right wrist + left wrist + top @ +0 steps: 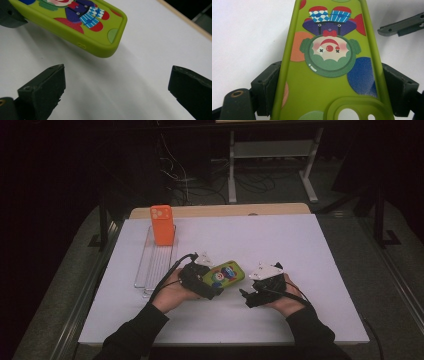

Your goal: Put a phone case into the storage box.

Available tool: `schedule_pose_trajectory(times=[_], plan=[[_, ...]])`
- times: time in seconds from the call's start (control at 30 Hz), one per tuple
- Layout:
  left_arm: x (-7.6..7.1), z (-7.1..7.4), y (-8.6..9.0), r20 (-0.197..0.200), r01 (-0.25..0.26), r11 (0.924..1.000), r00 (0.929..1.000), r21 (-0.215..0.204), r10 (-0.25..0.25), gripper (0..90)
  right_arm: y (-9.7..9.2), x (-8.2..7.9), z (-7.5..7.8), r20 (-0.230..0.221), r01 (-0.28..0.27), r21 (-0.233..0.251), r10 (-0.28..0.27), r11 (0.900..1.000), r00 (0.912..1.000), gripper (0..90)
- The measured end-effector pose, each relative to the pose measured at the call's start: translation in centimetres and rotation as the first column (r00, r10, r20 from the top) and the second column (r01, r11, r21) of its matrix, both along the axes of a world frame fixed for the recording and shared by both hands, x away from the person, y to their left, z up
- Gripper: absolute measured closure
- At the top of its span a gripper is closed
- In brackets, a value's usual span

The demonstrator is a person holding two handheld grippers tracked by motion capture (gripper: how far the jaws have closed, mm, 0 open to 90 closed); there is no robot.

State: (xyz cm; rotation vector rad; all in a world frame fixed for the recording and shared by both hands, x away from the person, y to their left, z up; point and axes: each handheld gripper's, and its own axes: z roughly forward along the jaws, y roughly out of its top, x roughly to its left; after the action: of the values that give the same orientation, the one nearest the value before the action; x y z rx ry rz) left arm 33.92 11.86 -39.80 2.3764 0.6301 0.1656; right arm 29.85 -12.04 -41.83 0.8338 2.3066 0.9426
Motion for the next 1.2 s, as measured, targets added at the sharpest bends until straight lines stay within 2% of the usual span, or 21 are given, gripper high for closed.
schedule_pose_trajectory(times=[0.17, 0.37, 0.43, 0.47, 0.57, 0.73, 0.83, 0.93, 1.03, 1.07, 1.1, 1.13, 1.2], plan=[[0.0, 0.0, 0.0, 0.0, 0.004, 1.0, 1.0, 0.003, -0.004, 15.2, 0.1, -0.2, 0.1, 0.071, -0.017, -0.057, 0.021, 0.9982, 0.9973, 0.3], [0.0, -0.1, 0.0, -0.005, 0.006, 1.0, 1.0, 0.003, -0.006, 15.2, 0.6, -0.6, 0.0, 0.143, -0.031, -0.139, 0.051, 0.9899, 0.9884, 0.3], [0.0, -0.1, 0.0, -0.009, 0.008, 1.0, 0.9999, 0.005, -0.008, 15.2, 0.8, -0.8, -0.1, 0.167, -0.036, -0.172, 0.065, 0.9843, 0.9838, 0.3], [-0.1, -0.2, -0.2, -0.014, -0.015, 0.9995, 0.9998, -0.026, 0.015, 15.2, 0.9, -0.9, -0.1, 0.178, -0.033, -0.19, 0.068, 0.9812, 0.9817, 0.3], [-0.1, -0.3, -0.3, -0.014, -0.014, 0.9996, 0.9998, -0.026, 0.013, 15.2, 1.1, -1.0, -0.3, 0.213, -0.044, -0.242, 0.097, 0.9694, 0.9722, 0.3], [-0.1, -0.3, -0.3, -0.016, -0.018, 0.9994, 0.9997, -0.031, 0.017, 15.3, 1.5, -1.4, -0.3, 0.256, -0.055, -0.29, 0.133, 0.9554, 0.9575, 0.3], [-0.2, -0.3, -0.3, -0.015, -0.019, 0.9994, 0.9997, -0.03, 0.018, 15.2, 1.7, -1.6, -0.4, 0.291, -0.056, -0.318, 0.154, 0.9465, 0.9445, 0.3], [-0.1, -0.3, -0.3, -0.014, -0.013, 0.9997, 0.9998, -0.022, 0.013, 15.3, 2.0, -1.9, -0.5, 0.319, -0.054, -0.358, 0.176, 0.9323, 0.9312, 0.3], [-0.2, -0.3, -0.3, -0.023, -0.023, 0.9994, 0.9995, -0.027, 0.022, 15.3, 2.2, -2.1, -0.6, 0.366, -0.05, -0.405, 0.212, 0.9132, 0.9063, 0.3], [-0.2, -0.3, -0.3, -0.023, -0.024, 0.9993, 0.9995, -0.03, 0.024, 15.3, 2.1, -2.0, -0.5, 0.371, -0.061, -0.451, 0.249, 0.8905, 0.8949, 0.3], [-0.2, -0.3, -0.3, -0.022, -0.025, 0.9993, 0.9995, -0.029, 0.024, 15.3, 2.2, -2.1, -0.6, 0.379, -0.055, -0.453, 0.248, 0.8898, 0.8914, 0.3], [-0.2, -0.3, -0.3, -0.021, -0.025, 0.9993, 0.9995, -0.028, 0.025, 15.3, 2.4, -2.2, -0.7, 0.393, -0.05, -0.442, 0.243, 0.8959, 0.8869, 0.3], [-0.1, -0.1, -0.1, -0.013, -0.009, 0.9999, 0.9999, -0.007, 0.009, 15.3, 2.5, -2.3, -0.8, 0.411, -0.044, -0.47, 0.263, 0.8814, 0.8728, 0.3]])
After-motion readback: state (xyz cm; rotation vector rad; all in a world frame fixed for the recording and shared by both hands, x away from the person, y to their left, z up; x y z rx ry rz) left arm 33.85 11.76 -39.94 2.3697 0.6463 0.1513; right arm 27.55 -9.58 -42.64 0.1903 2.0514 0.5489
